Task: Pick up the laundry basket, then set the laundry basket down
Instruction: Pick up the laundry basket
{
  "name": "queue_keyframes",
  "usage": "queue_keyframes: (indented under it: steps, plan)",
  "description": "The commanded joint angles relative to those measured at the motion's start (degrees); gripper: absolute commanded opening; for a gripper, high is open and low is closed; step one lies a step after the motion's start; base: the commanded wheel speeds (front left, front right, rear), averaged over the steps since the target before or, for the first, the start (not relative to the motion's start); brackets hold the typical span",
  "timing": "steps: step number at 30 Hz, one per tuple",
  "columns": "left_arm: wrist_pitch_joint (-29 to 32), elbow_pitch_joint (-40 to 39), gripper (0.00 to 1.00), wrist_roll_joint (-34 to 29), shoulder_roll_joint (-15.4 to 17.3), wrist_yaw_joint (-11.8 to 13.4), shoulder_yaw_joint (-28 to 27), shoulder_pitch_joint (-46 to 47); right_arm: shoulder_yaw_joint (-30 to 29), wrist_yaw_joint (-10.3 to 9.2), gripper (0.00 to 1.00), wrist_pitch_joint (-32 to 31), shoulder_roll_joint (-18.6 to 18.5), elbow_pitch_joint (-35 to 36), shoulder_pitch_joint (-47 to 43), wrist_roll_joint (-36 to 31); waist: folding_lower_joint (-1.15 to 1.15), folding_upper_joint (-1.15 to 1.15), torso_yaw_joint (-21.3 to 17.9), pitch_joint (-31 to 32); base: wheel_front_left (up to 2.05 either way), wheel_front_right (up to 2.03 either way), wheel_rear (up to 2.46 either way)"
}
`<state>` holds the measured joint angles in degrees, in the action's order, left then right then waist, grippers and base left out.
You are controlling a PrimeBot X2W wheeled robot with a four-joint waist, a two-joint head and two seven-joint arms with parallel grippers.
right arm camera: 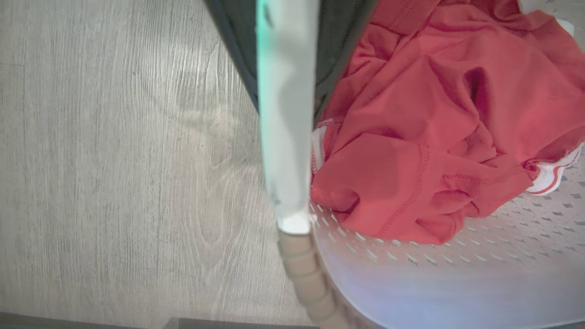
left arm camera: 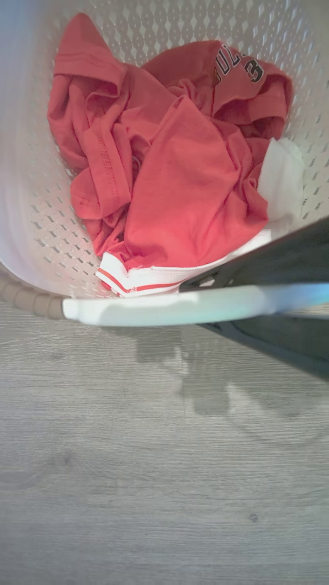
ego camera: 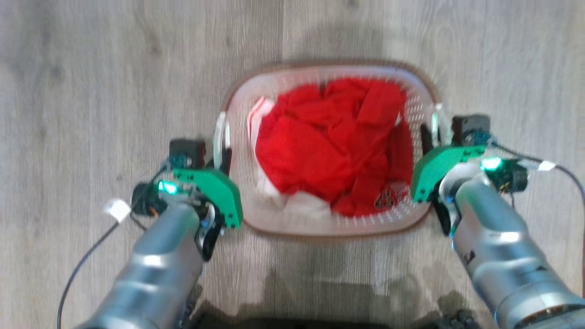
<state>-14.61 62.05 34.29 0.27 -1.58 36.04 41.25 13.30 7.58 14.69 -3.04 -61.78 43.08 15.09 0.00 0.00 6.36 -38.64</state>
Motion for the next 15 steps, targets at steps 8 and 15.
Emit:
queue_keyframes:
  steps: [8,15]
  plan:
    - [-0.4,4.2,0.0,1.2,2.6,-0.8,-0.9,-8.3,10.9,-0.09,0.0,-0.7,0.2,-4.1,-7.7,7.8,0.0,0.0,-1.2,12.7,0.0,0.0,0.0]
    - [0.5,7.5,0.0,4.2,2.6,-1.7,1.8,-12.6,17.5,-0.09,0.0,-4.2,0.2,-5.4,-12.6,15.2,0.0,0.0,-1.9,20.4,0.0,0.0,0.0]
